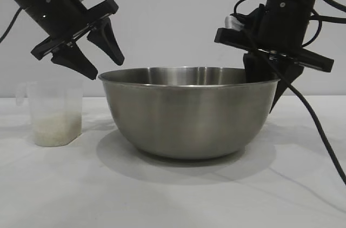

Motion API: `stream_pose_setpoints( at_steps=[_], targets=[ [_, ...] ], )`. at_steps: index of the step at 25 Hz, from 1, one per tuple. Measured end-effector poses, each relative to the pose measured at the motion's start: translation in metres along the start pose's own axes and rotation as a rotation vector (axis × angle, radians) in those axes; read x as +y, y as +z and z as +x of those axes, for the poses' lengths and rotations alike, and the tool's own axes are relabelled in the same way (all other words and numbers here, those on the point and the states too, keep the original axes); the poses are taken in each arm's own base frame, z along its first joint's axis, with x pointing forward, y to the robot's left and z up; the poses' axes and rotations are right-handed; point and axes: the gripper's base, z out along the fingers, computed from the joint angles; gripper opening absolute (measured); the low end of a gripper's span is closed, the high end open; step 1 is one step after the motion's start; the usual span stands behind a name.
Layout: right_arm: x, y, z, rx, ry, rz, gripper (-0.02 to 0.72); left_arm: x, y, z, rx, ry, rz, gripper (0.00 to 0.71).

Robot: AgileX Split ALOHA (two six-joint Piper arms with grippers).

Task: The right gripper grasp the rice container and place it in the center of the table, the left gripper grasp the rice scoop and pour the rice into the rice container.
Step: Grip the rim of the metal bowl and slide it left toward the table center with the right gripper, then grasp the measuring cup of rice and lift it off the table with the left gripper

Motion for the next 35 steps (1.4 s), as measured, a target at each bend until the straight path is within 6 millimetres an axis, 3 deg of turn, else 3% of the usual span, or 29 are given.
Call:
stream_pose_setpoints(
  at_steps=[3,5,14,23,30,35],
  targets=[
    [0.004,-0.013,0.001,-0.032,-0.012,0.0,0.494,0.0,0.0,0.0,0.0,0.0,0.0,0.401],
    [0.007,-0.025,0.003,-0.058,-0.023,0.001,0.554,0.0,0.0,0.0,-0.001,-0.002,0.001,0.401],
    [0.008,-0.092,0.019,-0.199,-0.164,0.181,0.547,0.0,0.0,-0.001,-0.006,-0.014,0.005,0.401],
    [0.007,-0.156,0.061,-0.19,-0.226,0.369,0.547,-0.001,0.0,-0.001,-0.007,-0.016,0.006,0.401],
    [0.027,-0.23,0.118,-0.417,-0.242,0.33,0.547,-0.001,0.0,-0.001,-0.007,-0.016,0.006,0.401],
    [0.04,-0.278,0.176,-0.603,-0.262,0.284,0.547,-0.001,0.0,-0.001,-0.007,-0.016,0.006,0.401]
  ],
)
